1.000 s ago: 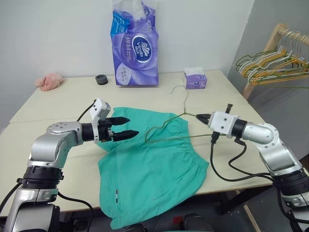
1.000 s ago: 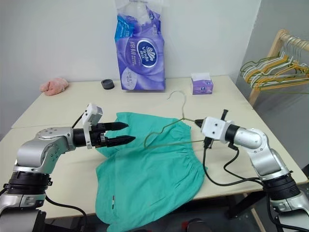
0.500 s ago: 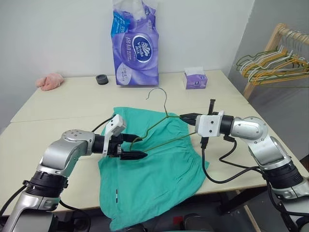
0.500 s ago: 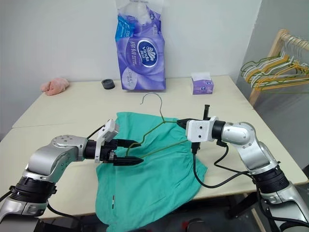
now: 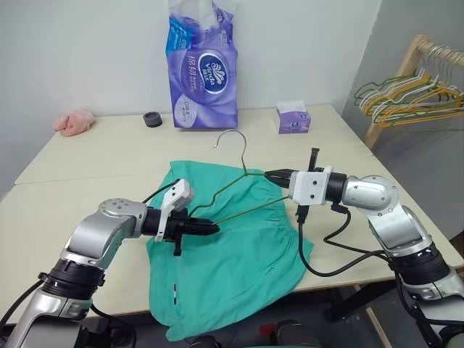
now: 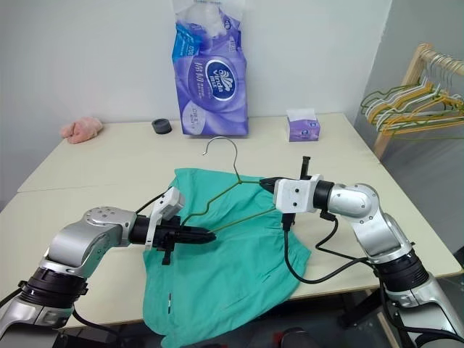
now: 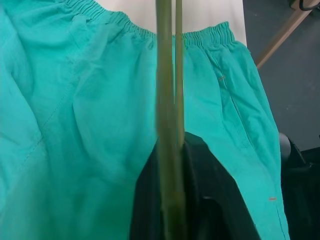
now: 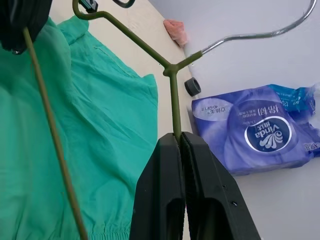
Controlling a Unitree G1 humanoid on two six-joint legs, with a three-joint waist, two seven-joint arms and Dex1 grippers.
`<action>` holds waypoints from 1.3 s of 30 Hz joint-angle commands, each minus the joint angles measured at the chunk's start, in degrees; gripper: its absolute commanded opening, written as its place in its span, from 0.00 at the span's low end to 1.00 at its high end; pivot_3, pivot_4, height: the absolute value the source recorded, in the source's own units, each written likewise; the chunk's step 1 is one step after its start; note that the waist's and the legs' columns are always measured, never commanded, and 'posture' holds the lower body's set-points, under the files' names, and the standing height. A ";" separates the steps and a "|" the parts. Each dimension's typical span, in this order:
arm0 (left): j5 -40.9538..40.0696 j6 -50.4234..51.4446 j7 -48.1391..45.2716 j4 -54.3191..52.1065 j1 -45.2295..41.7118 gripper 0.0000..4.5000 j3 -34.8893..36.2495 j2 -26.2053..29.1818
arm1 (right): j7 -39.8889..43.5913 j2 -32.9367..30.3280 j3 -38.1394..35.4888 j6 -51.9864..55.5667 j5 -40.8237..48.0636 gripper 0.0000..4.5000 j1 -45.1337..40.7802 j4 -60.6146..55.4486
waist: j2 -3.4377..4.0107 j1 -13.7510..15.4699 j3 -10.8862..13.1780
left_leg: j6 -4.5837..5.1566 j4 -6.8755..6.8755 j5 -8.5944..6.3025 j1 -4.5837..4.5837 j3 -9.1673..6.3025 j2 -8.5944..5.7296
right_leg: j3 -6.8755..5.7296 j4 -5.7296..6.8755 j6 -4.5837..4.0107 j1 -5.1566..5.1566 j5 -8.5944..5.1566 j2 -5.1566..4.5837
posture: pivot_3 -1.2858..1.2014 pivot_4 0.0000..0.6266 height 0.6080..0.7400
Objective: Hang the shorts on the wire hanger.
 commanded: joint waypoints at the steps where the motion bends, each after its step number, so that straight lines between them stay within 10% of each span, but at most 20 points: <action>1: 0.05 -0.86 0.74 -0.61 -0.65 0.01 1.26 -0.21 | 1.51 -1.05 -0.06 -2.13 -0.08 0.00 -0.10 -2.39 | 0.00 0.00 0.00 | 0.00 0.00 0.00 0.00 0.00 0.00 | 0.00 0.00 0.00 0.00 0.00 0.00 | 0.46 0.01 1.00; 7: 0.21 -1.24 1.63 -0.35 -0.20 0.00 1.60 -0.55 | 3.60 -3.79 -0.01 -6.19 -0.90 0.22 0.31 -1.24 | 0.00 0.01 0.00 | 0.00 0.00 0.00 0.00 0.01 0.00 | -0.01 0.00 0.00 0.00 0.00 0.00 | 0.46 0.00 1.00; 17: 5.51 -9.06 -0.32 -1.79 1.81 0.00 -1.68 1.82 | 15.60 -16.36 -7.98 18.58 12.07 0.99 3.70 -5.49 | -0.02 0.26 0.02 | 0.00 0.01 0.00 0.00 0.01 0.00 | 0.00 -0.01 0.00 0.02 0.00 -0.01 | 0.46 0.00 1.00; 39: 13.10 -19.96 -4.32 -2.47 0.47 0.00 -5.11 2.49 | 14.59 -13.59 5.63 41.00 12.82 0.96 0.94 -10.30 | 0.03 0.15 0.13 | 0.00 -0.03 0.00 -0.01 0.12 0.06 | -0.03 0.00 -0.06 -0.04 -0.06 0.04 | 0.46 0.00 1.00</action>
